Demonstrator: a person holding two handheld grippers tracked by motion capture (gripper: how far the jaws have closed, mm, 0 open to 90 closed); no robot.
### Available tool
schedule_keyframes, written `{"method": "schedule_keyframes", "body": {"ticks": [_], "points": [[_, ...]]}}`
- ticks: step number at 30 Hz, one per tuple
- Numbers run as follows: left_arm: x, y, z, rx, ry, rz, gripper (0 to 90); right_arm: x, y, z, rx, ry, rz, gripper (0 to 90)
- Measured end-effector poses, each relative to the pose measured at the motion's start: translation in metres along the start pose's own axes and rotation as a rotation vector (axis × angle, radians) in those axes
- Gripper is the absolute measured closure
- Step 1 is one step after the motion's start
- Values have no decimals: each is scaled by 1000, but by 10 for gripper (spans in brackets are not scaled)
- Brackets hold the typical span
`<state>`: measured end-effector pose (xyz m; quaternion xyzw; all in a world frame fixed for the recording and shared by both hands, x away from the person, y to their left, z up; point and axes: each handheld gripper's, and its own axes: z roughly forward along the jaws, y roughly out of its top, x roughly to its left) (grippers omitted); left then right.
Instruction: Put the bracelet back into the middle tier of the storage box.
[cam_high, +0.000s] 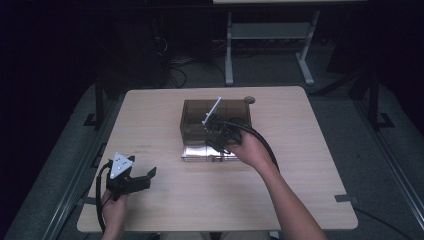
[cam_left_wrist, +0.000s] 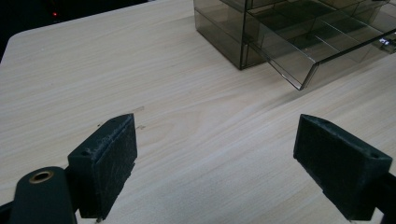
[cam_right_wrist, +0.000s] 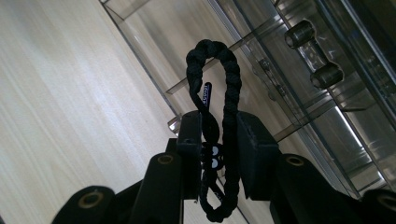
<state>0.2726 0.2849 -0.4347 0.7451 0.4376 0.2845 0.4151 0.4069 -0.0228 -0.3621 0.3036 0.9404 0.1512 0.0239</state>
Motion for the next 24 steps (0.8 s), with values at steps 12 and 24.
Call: {"method": "schedule_keyframes", "body": {"ticks": [12,24], "points": [[0,0,0,1,1,-1,134,-7,9,19,33,-1,23,719],[0,0,-1,-3,5,-3,133,-13,12,30,67,-12,46,718]]}}
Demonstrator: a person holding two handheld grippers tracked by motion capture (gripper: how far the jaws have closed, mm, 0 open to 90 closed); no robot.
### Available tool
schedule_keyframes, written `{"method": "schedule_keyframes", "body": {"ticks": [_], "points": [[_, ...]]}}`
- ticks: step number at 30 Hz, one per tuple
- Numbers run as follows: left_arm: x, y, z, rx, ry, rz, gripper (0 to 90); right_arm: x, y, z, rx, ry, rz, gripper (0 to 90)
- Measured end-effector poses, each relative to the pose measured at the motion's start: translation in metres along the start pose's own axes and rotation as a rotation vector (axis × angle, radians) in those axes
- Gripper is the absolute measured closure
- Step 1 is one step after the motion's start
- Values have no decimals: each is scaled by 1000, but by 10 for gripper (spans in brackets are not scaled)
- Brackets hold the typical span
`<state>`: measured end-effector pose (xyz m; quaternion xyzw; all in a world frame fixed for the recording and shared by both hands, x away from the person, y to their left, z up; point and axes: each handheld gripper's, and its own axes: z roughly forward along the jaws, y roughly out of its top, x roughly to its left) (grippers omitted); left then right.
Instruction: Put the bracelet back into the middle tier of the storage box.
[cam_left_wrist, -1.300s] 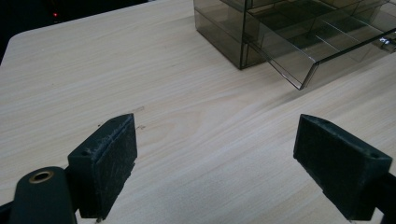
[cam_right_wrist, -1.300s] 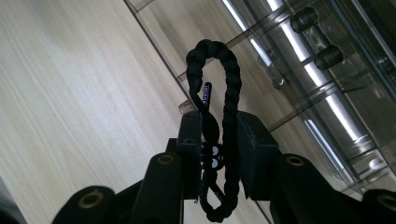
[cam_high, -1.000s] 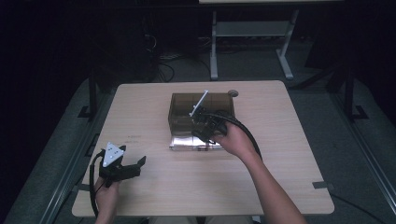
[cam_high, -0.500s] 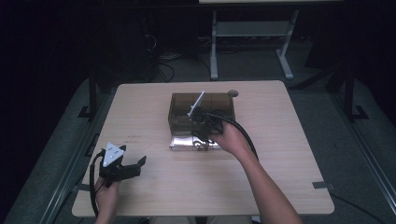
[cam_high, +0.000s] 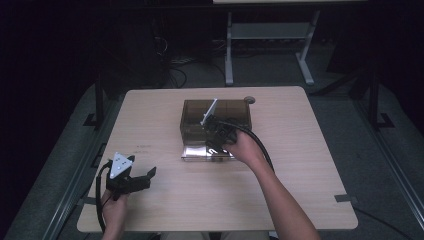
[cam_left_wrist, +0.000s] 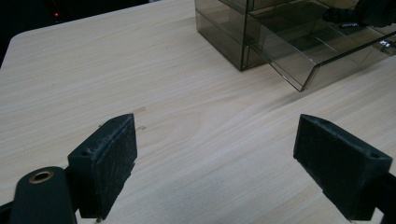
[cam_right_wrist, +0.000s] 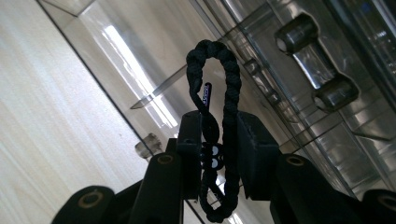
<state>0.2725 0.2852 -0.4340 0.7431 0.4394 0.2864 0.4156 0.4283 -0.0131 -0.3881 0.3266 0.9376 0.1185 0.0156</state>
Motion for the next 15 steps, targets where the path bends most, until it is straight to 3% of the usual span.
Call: {"method": "schedule_keyframes", "body": {"ticks": [15], "points": [[0,0,0,2,-2,2,134,-1,2,9,36,-5,25,715]]}}
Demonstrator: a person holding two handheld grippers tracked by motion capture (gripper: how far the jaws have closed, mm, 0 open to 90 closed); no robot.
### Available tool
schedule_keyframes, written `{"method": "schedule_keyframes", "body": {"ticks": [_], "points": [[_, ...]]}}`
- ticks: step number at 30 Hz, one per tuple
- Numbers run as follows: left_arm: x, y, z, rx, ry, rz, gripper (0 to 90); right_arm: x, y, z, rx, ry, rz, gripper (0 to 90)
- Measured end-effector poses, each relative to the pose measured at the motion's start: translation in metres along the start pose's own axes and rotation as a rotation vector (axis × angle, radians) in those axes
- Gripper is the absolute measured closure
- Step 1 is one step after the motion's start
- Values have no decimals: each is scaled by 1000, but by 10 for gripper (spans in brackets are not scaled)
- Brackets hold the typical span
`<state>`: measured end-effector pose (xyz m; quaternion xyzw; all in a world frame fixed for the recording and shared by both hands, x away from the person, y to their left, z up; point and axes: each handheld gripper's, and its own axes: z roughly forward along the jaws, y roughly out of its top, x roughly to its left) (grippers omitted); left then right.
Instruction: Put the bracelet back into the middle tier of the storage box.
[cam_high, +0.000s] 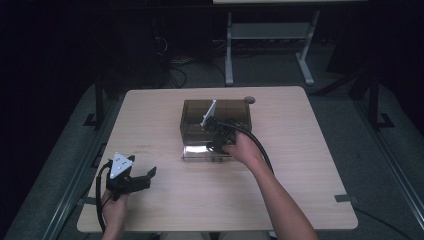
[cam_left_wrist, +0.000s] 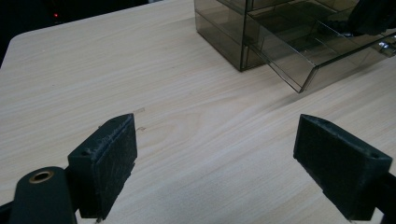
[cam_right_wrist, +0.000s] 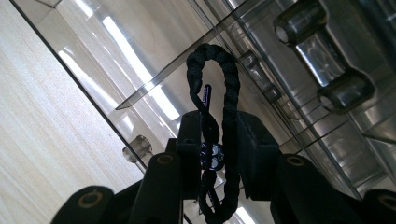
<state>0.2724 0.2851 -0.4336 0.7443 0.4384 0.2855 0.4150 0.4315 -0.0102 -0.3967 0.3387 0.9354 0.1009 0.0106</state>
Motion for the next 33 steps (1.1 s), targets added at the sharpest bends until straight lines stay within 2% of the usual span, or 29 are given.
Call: {"method": "schedule_keyframes", "body": {"ticks": [10,19,33], "points": [[0,0,0,1,-1,2,134,0,0,0,1,5,8,705],[-2,0,0,-3,-2,2,134,0,-2,-6,-23,10,9,610],[-1,0,0,2,0,6,134,-3,-7,-17,-62,18,12,547]]}}
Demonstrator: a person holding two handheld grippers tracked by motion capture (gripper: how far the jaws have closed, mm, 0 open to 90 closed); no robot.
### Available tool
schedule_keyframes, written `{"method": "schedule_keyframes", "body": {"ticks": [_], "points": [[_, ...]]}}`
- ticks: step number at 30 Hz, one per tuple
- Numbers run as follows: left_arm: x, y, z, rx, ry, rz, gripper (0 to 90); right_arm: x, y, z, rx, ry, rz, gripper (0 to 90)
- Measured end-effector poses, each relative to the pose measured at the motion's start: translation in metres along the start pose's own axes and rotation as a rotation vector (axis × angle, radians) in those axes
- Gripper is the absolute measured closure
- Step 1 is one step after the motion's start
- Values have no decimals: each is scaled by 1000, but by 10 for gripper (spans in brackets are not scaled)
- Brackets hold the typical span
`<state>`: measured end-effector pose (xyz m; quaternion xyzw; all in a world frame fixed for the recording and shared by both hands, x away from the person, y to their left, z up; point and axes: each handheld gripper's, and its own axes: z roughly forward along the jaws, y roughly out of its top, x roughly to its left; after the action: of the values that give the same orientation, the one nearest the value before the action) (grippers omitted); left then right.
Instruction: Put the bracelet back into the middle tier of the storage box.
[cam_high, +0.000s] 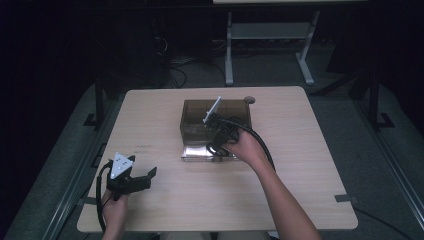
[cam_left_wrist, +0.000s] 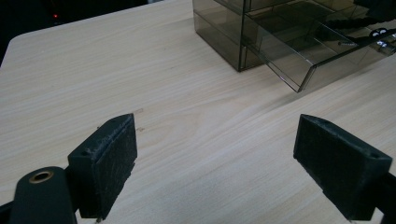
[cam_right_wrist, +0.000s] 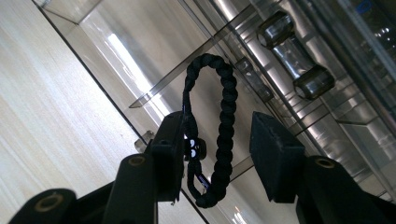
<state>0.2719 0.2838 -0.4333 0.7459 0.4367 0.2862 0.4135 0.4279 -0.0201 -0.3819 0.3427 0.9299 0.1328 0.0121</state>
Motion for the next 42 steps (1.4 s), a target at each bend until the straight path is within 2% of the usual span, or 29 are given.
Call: {"method": "schedule_keyframes", "body": {"ticks": [18,24,26,31,42], "points": [[1,-1,-1,-2,6,-2,134,1,-1,-5,-21,16,-13,500],[0,-1,-1,4,3,4,133,2,-4,-9,-31,15,-21,480],[-1,0,-1,-9,5,-8,134,2,-6,-11,-37,12,-18,472],[-1,-1,-1,6,3,5,134,2,-9,-16,-51,13,-20,454],[-1,-1,-1,5,2,8,134,-1,-15,-25,-77,21,-22,429]]}}
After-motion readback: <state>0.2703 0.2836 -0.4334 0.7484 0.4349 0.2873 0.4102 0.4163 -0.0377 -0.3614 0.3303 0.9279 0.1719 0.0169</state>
